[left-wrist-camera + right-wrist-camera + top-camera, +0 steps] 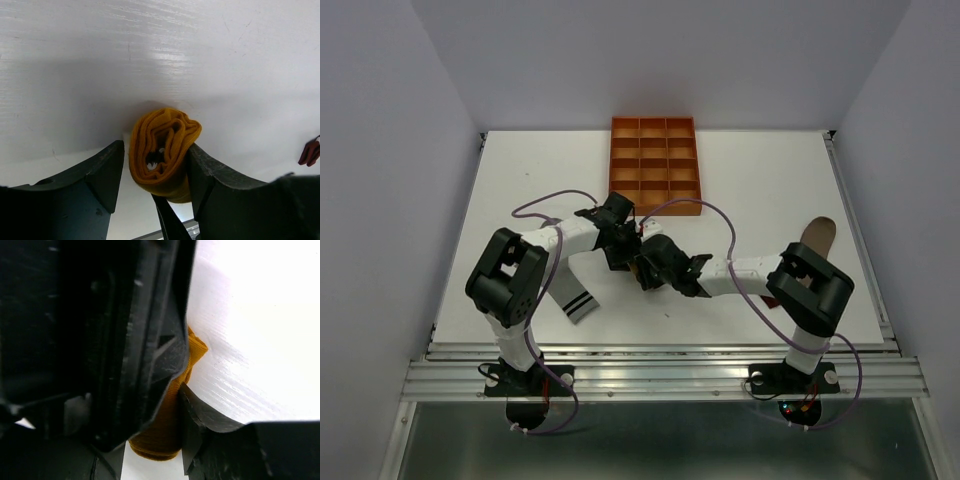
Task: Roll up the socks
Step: Pick up the sock at the center of the board.
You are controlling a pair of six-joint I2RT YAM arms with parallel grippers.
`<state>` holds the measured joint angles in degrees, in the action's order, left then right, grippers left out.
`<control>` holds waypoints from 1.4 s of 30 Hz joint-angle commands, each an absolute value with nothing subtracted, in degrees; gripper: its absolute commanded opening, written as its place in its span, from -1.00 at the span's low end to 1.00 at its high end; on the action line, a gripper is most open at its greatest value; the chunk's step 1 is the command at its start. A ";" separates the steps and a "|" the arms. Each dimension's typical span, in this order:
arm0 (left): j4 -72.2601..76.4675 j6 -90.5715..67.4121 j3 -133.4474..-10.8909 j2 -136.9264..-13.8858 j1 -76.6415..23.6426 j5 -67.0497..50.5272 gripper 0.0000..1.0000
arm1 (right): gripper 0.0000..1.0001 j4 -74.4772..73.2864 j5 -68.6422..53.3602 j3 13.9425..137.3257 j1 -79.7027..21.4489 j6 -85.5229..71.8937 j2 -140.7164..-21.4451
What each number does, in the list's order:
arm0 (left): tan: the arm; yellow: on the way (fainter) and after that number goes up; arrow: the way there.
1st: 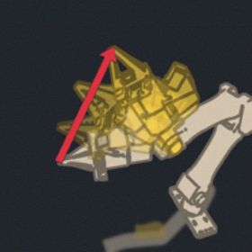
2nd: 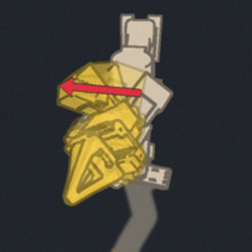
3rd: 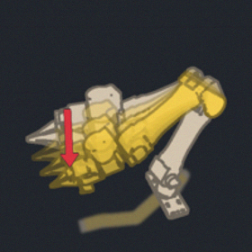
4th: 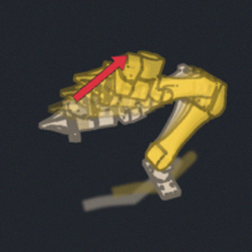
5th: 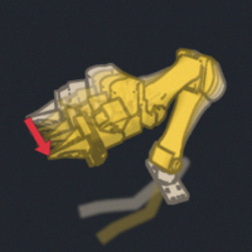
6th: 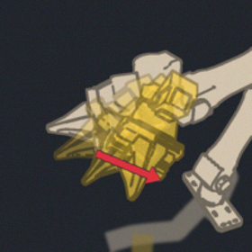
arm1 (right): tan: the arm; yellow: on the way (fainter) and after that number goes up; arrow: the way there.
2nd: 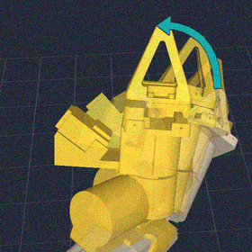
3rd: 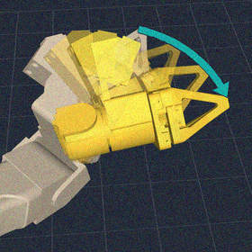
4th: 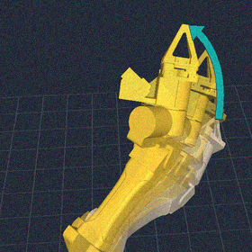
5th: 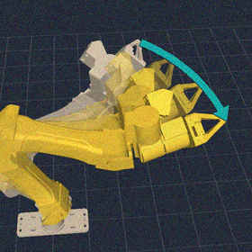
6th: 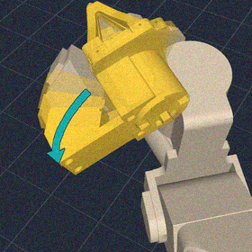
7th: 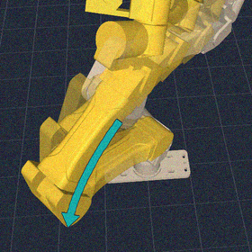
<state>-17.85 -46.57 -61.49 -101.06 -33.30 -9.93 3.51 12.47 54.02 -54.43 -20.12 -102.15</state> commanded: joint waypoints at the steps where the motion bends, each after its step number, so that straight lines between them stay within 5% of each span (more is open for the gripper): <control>1: -21.27 -46.14 -62.04 -98.61 -32.26 -7.91 0.24 | -0.99 -6.07 13.62 49.49 -53.17 -23.55 -102.05; 9: -16.36 -45.09 -66.00 -98.26 -31.03 -11.50 0.56 | -0.98 -1.50 13.62 47.11 -53.17 -22.15 -96.94; 20: -16.26 -43.60 -69.07 -97.03 -30.50 -9.15 0.57 | -0.99 -1.41 15.12 46.84 -52.65 -22.50 -94.57; 33: -19.27 -36.40 -76.02 -95.71 -21.36 -1.93 0.56 | -0.98 -0.71 11.60 54.57 -38.06 -13.63 -85.52; 42: -18.37 -26.73 -87.70 -105.90 -16.53 -4.39 0.45 | -0.99 3.51 7.04 61.78 -29.54 -7.40 -86.66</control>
